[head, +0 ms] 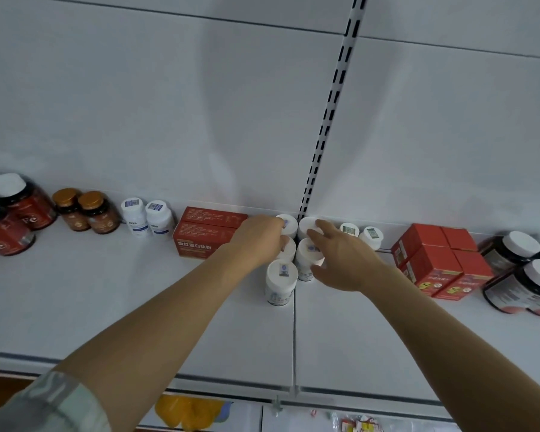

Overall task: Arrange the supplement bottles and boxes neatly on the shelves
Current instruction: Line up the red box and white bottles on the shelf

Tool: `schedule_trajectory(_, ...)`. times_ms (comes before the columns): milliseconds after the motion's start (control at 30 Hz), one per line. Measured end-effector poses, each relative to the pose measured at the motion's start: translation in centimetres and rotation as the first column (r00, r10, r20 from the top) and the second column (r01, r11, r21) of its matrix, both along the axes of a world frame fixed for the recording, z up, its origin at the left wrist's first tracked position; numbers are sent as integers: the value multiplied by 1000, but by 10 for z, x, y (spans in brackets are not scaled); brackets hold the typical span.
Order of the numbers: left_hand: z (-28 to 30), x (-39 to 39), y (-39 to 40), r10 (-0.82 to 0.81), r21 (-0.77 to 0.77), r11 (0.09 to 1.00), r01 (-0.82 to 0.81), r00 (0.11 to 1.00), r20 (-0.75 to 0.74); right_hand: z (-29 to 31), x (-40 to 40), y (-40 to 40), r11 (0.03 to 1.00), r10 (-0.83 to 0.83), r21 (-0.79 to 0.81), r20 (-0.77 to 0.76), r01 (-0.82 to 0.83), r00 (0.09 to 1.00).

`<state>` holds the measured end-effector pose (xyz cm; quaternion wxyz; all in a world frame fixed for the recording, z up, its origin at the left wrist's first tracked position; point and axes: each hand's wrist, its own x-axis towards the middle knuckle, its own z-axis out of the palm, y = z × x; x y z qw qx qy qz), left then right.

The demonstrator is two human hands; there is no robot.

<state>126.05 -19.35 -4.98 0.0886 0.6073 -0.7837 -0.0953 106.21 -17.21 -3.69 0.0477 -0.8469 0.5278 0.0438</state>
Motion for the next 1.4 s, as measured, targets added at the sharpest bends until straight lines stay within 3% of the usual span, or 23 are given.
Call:
schedule_trajectory(233, 6, 3, 5, -4, 22, 1000, 5, 999, -40, -3, -3, -1, 1000, 3, -22, 9, -3, 1000)
schedule_trajectory(500, 16, 8, 5, 3, 163, 987, 15, 994, -109, -6, -3, -2, 999, 3, -38, 3, -3, 1000)
schedule_trajectory(1033, 5, 6, 1, 18, 106, 994, -9, 996, -84, -4, 1, 2, 999, -8, -38, -29, 7, 1000)
schedule_trajectory(1167, 6, 8, 6, -5, 41, 999, 7, 998, -62, -1, 2, 8, 997, 6, -75, -41, -9, 999)
schedule_trajectory(1400, 19, 13, 40, -141, -273, 956, 112, 986, -87, 6, 3, 26, 973, 10, -232, -30, -17, 999)
